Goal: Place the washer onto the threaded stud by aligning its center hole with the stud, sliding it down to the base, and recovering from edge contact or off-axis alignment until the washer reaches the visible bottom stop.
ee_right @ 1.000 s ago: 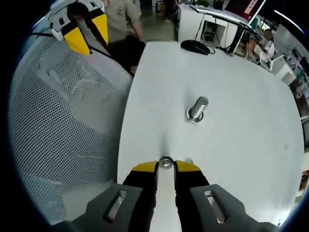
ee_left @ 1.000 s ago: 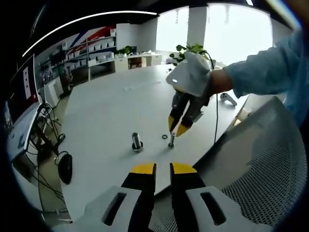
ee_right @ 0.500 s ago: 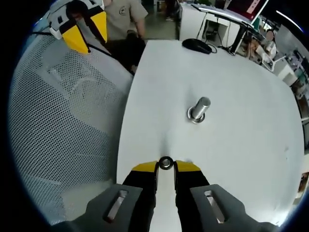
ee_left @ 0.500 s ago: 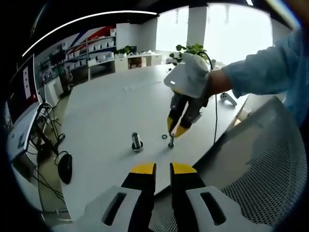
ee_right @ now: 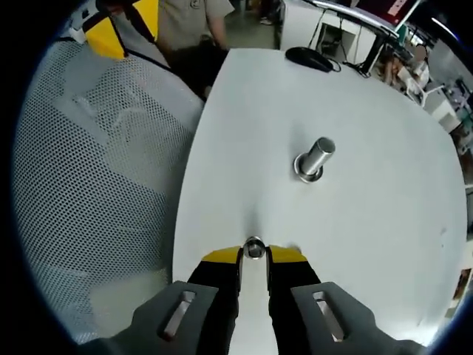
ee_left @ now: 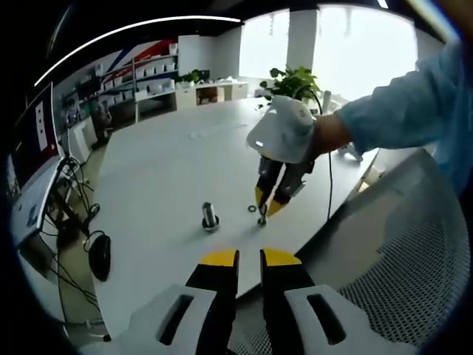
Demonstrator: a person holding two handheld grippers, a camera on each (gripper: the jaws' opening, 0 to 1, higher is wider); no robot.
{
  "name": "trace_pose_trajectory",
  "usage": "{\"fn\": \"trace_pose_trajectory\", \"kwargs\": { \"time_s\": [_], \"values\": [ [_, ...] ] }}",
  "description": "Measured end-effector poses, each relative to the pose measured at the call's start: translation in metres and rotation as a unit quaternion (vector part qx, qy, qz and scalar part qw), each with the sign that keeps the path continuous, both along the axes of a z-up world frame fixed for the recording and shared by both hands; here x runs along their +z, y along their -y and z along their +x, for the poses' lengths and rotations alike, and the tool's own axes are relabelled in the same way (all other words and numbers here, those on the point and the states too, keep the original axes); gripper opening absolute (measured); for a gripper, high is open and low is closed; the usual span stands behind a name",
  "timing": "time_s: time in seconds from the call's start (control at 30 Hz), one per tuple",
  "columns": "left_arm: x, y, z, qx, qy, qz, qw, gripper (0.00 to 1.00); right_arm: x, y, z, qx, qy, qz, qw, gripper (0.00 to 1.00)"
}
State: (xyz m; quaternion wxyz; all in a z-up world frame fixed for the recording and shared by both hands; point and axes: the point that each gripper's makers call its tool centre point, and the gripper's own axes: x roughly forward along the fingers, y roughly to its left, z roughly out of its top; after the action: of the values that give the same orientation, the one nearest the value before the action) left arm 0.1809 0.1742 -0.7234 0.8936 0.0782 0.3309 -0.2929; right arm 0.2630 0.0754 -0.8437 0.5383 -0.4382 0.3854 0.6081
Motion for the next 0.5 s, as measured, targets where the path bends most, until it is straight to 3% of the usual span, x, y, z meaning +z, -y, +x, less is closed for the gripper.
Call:
{"fn": "trace_pose_trajectory", "kwargs": {
  "time_s": [0.5],
  "values": [
    [-0.002, -0.001, 0.0, 0.005, -0.004, 0.001, 1.0, 0.09, -0.02, 0.0, -0.001, 0.008, -0.008, -0.013, 0.9998, 0.15]
  ]
}}
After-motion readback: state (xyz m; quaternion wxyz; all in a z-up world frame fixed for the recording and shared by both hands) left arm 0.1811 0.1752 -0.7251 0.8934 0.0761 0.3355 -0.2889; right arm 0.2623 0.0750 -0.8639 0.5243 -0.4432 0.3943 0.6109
